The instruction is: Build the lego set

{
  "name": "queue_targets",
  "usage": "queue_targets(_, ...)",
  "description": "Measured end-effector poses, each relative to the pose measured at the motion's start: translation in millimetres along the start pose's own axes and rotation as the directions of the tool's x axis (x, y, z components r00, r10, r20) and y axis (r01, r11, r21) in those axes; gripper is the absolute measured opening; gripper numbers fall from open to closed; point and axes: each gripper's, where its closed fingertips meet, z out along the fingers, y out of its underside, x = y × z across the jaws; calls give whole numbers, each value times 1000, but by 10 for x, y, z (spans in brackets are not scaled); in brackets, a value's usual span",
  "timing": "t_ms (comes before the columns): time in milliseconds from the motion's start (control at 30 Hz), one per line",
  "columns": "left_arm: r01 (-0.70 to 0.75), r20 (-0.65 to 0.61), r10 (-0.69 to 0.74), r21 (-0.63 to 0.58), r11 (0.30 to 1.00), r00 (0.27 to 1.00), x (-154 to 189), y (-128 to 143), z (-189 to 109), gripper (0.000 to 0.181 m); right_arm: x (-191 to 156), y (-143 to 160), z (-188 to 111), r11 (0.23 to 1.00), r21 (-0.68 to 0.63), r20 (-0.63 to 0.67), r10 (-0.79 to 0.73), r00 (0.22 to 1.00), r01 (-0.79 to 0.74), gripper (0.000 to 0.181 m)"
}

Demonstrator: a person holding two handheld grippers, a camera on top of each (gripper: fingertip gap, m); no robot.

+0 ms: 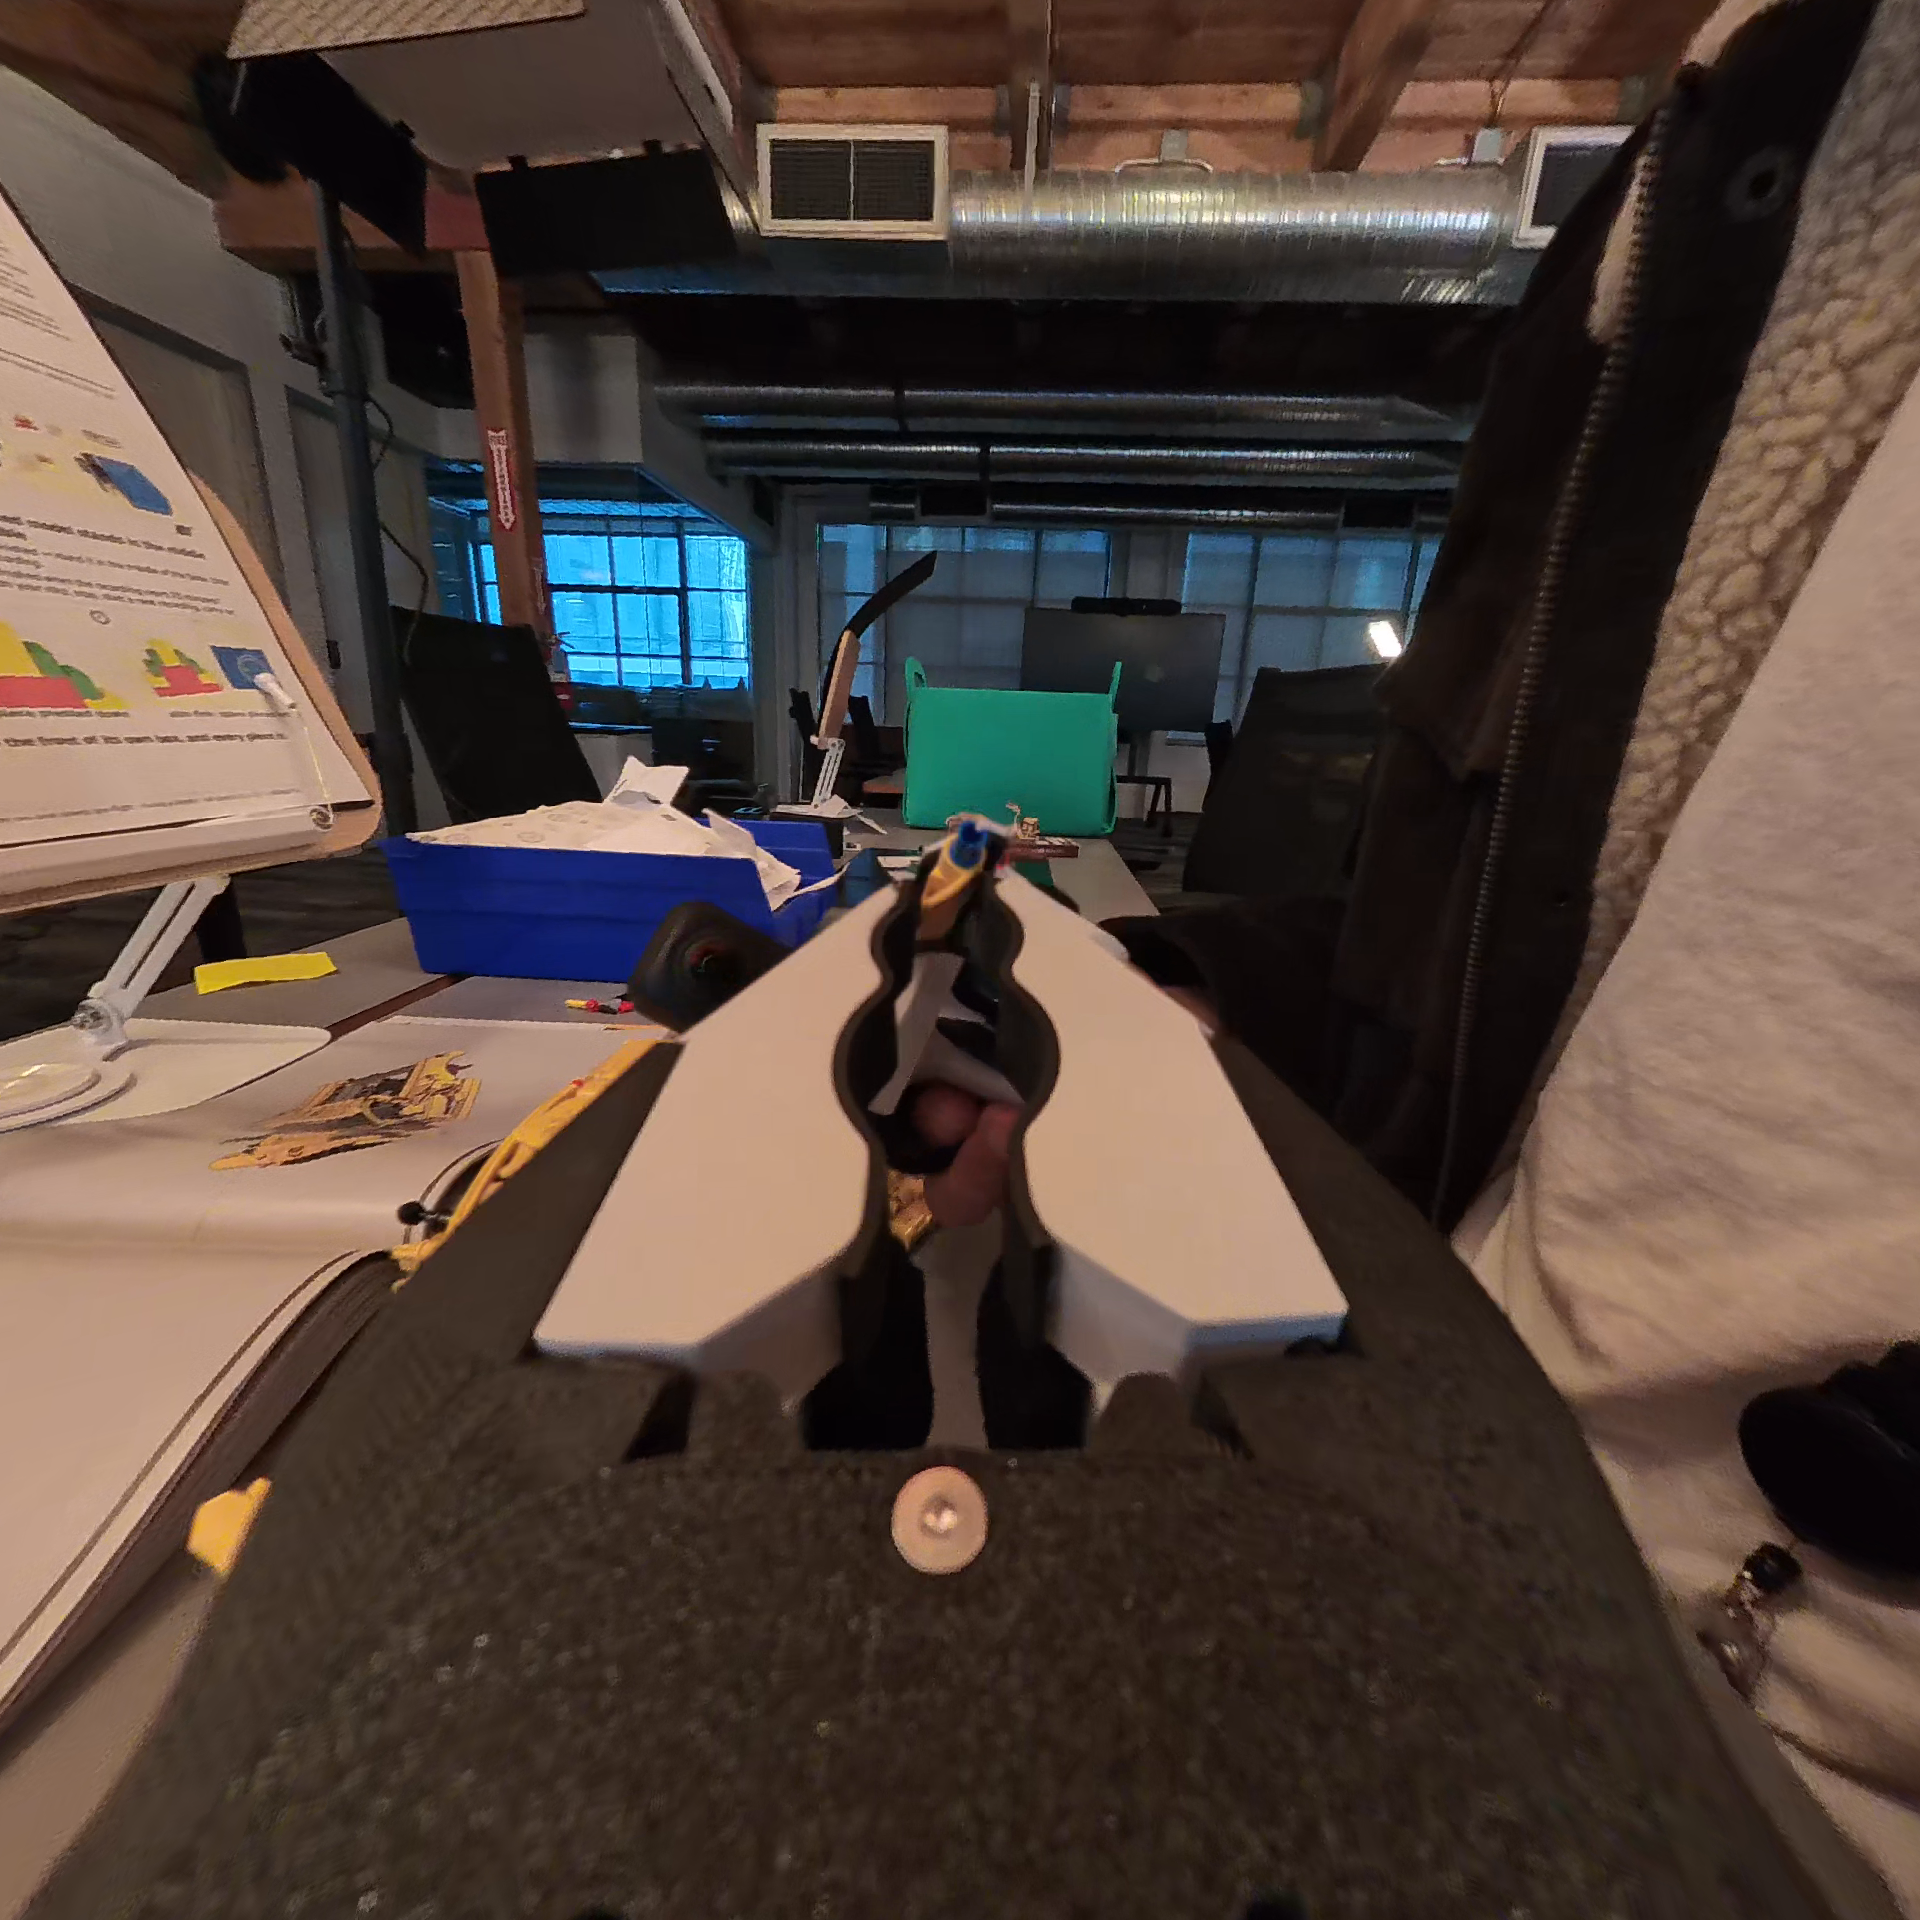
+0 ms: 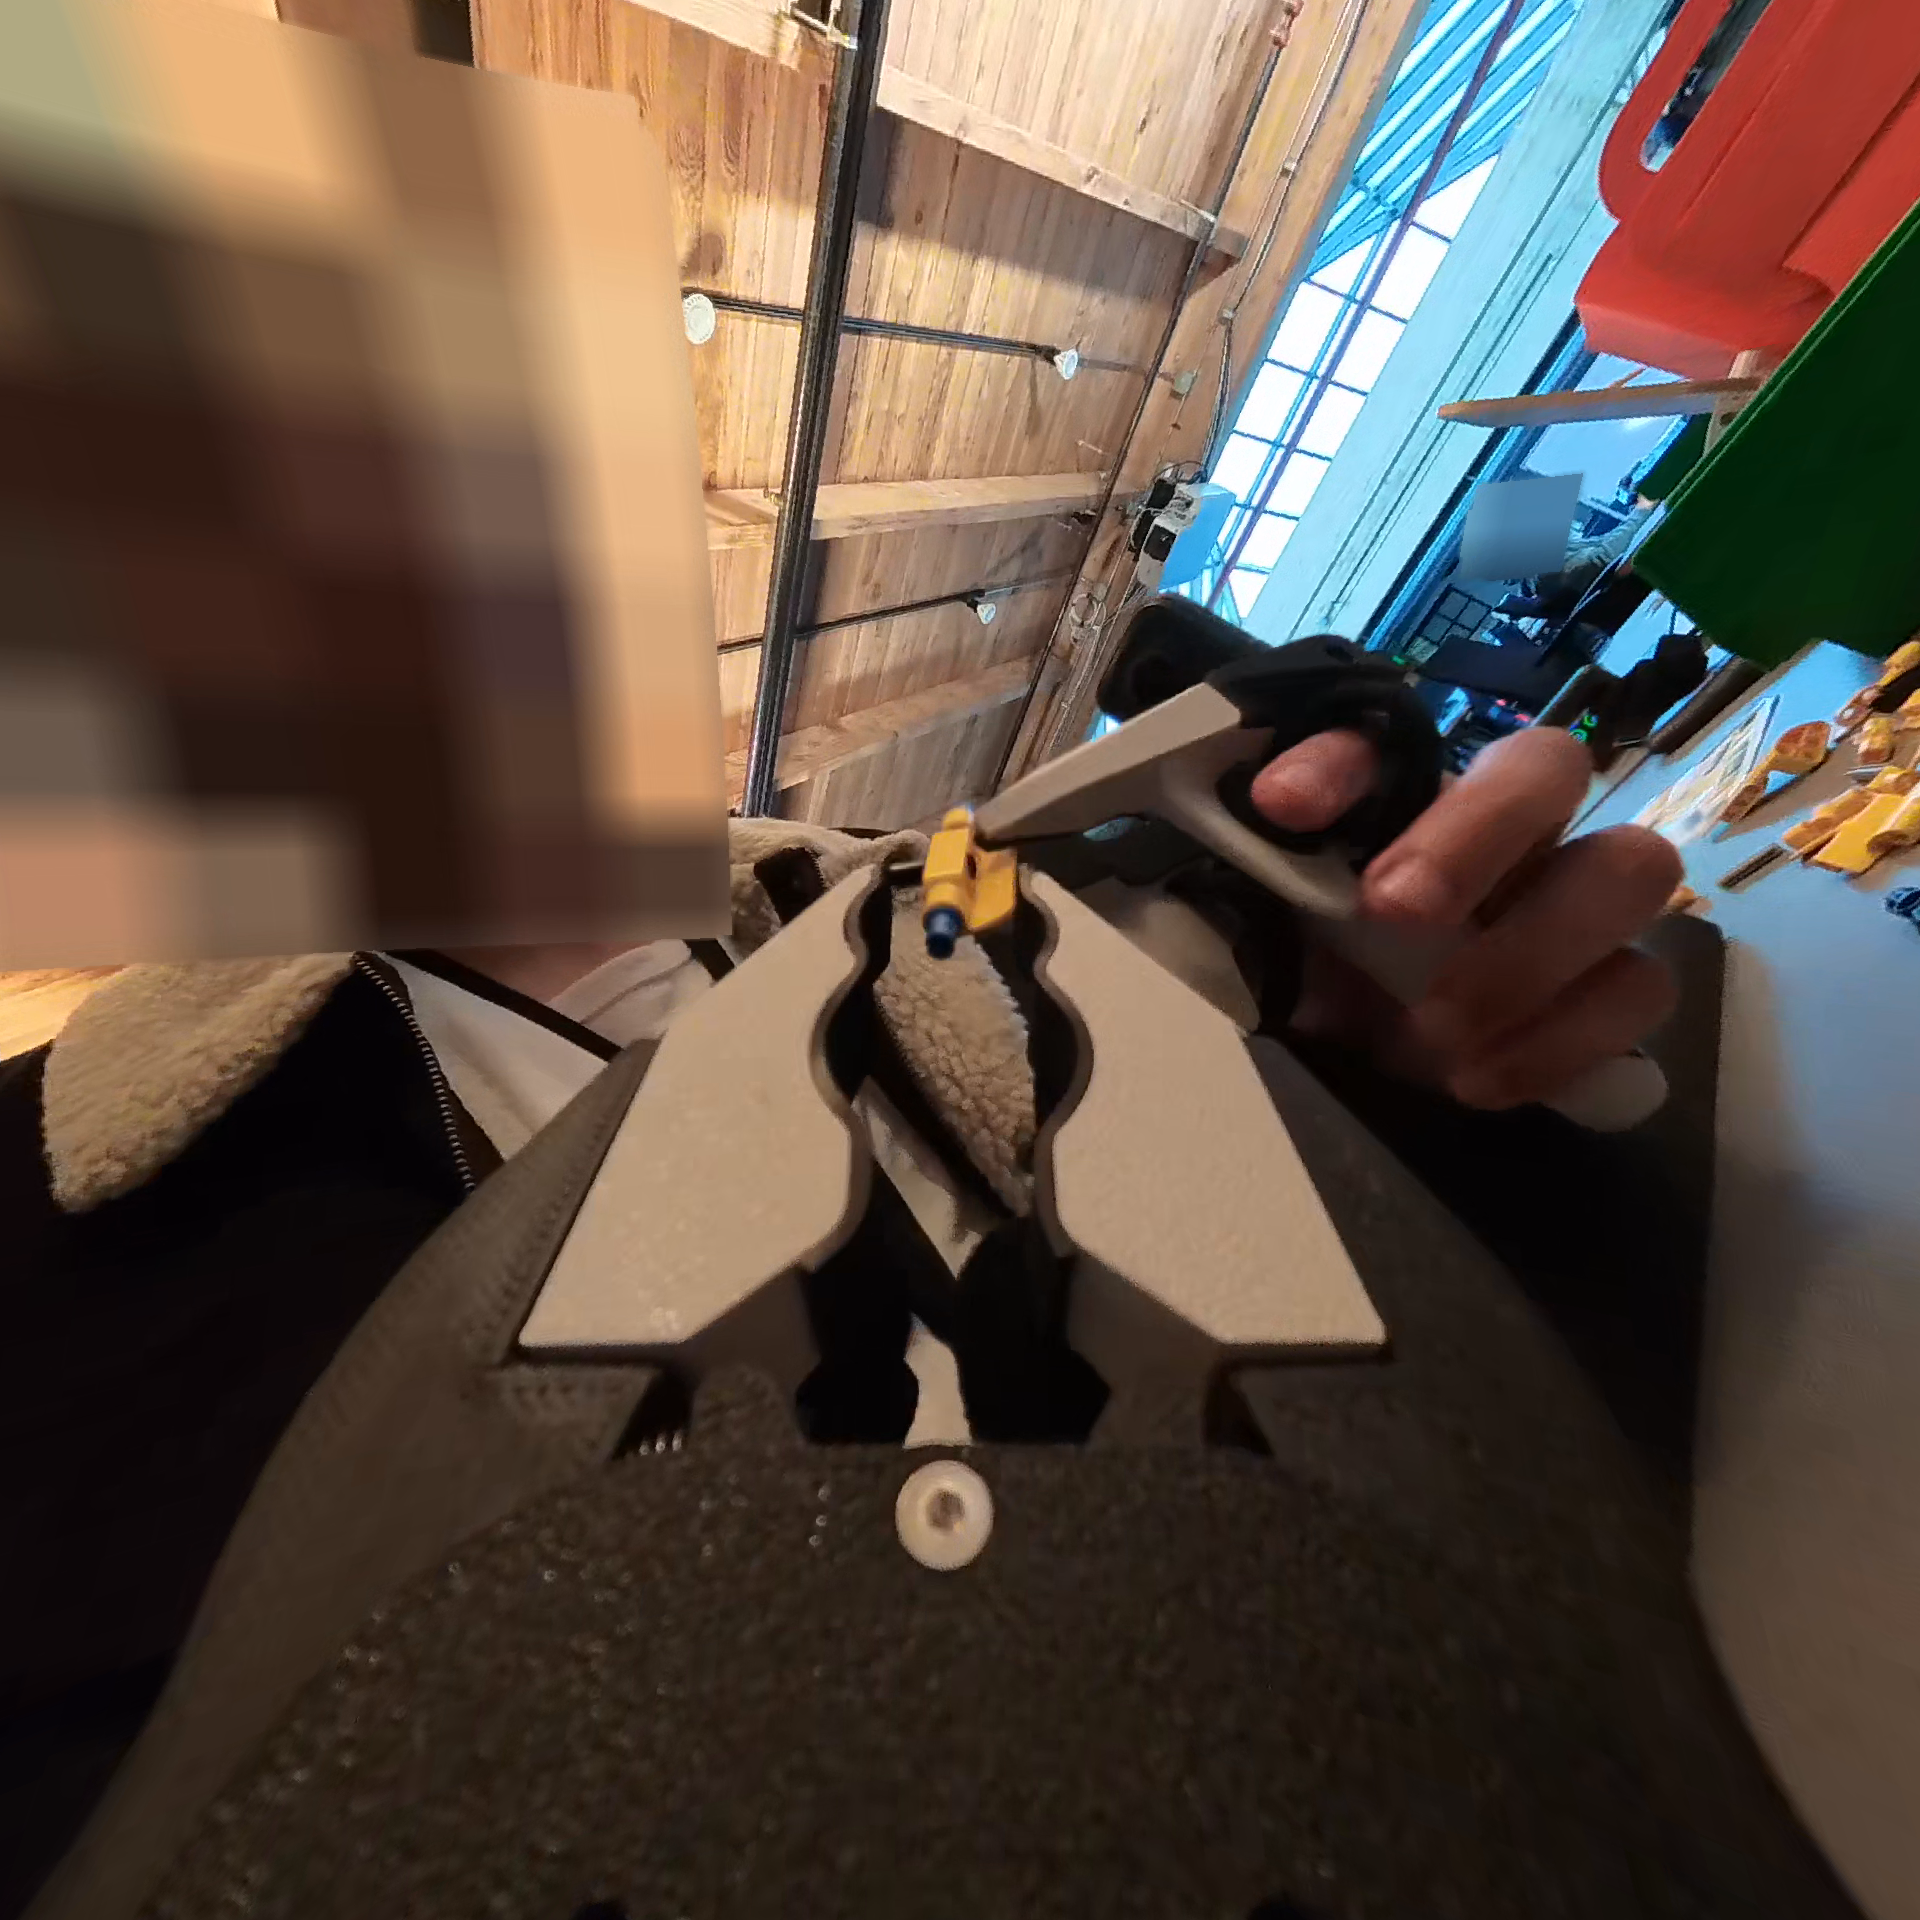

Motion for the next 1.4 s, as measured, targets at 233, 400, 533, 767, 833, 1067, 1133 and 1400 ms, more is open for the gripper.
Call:
queue_targets(233, -195, 50, 201, -106, 975, 978, -21, 106, 14, 5, 110, -40, -169, 995, -28, -220, -104, 970, 100, 33)
queue_targets(400, -468, 128, 553, -397, 790, 824, -283, 437, -4, 5, 283, -195, -508, 906, -216, -615, -416, 670, 364, 56)
queue_targets(533, -551, 116, 694, -521, 652, 711, -396, 549, -28, 6, 357, -141, -485, 836, -368, -671, -541, 507, 406, 66)
queue_targets(767, -587, 89, 737, -544, 599, 670, -375, 583, -11, 5, 474, -185, -462, 833, -371, -699, -541, 468, 410, 65)
queue_targets(833, -592, 80, 736, -539, 600, 672, -354, 591, 2, 5, 486, -197, -454, 834, -364, -699, -539, 470, 415, 63)
queue_targets(1067, -540, 115, 684, -525, 658, 721, -354, 617, 9, 6, 526, -201, -486, 845, -351, -710, -521, 475, 403, 58)
queue_targets(1133, -445, 177, 592, -502, 741, 786, -373, 631, -7, 7, 526, -199, -512, 839, -365, -709, -532, 463, 404, 58)
queue_targets(1400, 233, 409, -134, -204, 951, 903, -563, 474, -184, 14, 211, -299, -487, 615, -528, -565, -770, 298, 586, 57)
